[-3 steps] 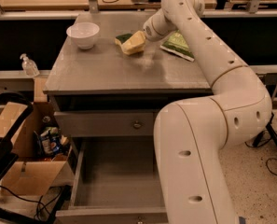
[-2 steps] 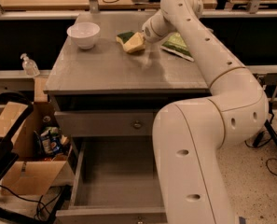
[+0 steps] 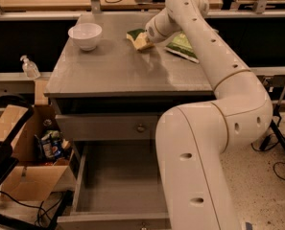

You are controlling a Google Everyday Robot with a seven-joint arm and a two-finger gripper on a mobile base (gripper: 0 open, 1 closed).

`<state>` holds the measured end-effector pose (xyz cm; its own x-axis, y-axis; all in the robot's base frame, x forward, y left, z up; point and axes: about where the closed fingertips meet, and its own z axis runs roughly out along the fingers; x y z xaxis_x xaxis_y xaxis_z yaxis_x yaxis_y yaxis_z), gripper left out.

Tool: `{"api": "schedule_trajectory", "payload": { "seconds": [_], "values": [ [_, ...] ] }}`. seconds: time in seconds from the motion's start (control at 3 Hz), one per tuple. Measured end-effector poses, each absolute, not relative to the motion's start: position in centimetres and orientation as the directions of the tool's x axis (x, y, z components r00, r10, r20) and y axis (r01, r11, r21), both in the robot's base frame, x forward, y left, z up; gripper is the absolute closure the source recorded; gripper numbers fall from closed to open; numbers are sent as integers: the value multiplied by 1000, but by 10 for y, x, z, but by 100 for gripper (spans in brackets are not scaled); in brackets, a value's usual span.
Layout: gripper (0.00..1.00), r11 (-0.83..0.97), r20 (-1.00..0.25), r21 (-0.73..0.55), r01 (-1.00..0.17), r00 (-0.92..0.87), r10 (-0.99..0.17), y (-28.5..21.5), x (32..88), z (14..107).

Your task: Place sponge into middle drawer

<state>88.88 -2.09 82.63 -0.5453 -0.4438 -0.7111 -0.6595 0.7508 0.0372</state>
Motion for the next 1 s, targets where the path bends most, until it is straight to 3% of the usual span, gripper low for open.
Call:
{"api": "schedule_trajectory", "payload": {
  "seconds": [0.33, 1.0],
  "values": [
    [100, 751, -711, 37, -660, -545, -444, -21, 889, 829],
    [100, 744, -717, -37, -667, -501, -485, -35, 884, 865]
  ]
}}
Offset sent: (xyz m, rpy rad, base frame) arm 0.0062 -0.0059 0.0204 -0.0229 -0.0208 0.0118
